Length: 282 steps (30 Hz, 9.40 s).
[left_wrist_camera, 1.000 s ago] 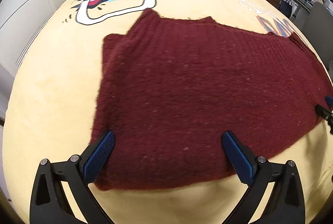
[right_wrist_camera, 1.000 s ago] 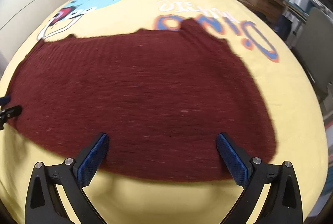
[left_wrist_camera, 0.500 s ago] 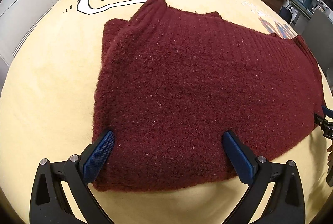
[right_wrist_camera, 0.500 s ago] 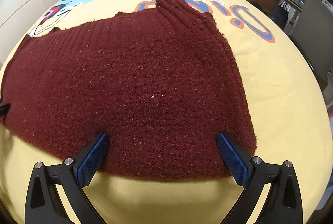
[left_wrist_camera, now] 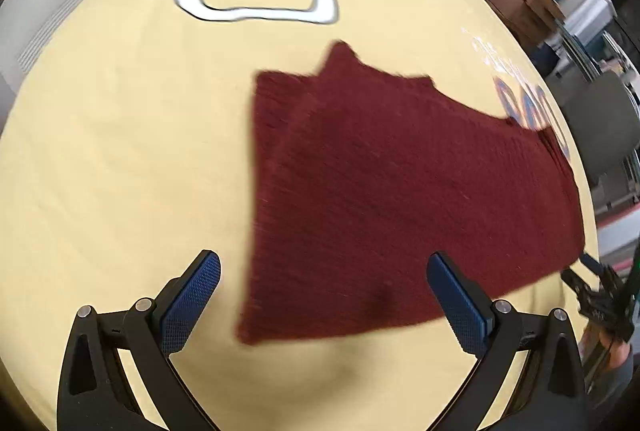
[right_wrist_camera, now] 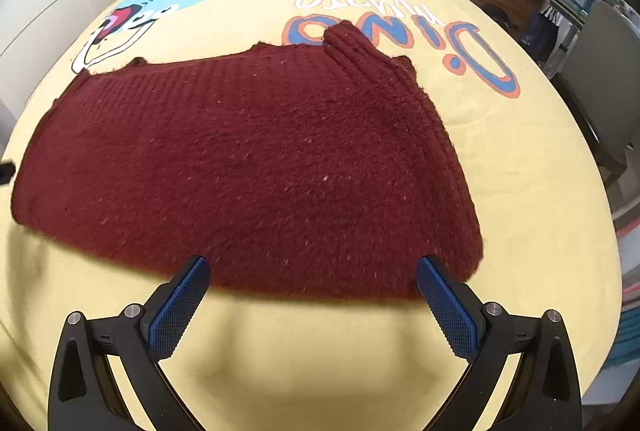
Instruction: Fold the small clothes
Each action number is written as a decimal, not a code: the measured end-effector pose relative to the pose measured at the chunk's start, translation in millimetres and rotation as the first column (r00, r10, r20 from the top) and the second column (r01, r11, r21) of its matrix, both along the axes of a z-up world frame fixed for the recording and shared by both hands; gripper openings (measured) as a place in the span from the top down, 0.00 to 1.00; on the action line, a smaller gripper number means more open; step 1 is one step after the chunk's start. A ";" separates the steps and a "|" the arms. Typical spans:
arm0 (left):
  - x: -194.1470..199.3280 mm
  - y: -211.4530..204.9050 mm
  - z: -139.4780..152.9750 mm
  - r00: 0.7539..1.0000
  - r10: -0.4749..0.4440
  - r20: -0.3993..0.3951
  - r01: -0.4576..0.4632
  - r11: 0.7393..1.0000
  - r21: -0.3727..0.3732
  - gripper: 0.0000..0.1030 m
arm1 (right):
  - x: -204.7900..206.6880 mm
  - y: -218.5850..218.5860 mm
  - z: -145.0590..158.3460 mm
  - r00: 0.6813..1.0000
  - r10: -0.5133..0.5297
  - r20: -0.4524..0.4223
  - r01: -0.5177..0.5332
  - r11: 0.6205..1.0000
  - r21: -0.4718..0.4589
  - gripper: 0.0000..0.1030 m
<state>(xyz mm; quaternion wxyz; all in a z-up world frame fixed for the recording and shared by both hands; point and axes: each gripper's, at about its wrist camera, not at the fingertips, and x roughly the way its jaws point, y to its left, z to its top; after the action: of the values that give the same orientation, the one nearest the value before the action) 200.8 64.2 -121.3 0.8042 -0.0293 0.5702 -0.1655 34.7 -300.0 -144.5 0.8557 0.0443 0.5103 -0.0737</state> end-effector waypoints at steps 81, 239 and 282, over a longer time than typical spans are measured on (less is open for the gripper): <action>-62.3 -324.2 16.6 0.944 -0.326 -0.043 0.329 0.933 0.144 0.01 | -89.4 -146.8 6.8 0.958 -0.284 -0.036 0.286 0.948 0.143 0.00; -23.2 -91.6 -29.1 0.985 -0.173 -0.005 0.173 0.984 -0.043 0.34 | 133.2 61.4 -5.4 0.983 0.123 -0.133 -0.077 0.950 0.303 0.38; -56.1 -92.6 -25.4 0.981 -0.118 0.157 0.094 0.985 0.147 0.01 | 52.0 23.0 -17.7 1.000 0.025 0.014 -0.026 0.996 0.090 0.01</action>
<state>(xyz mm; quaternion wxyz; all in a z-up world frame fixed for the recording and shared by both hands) 144.7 -28.4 -146.7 0.8388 0.0709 0.5123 -0.1702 86.8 -277.0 -162.2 0.8571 0.0767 0.5079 -0.0395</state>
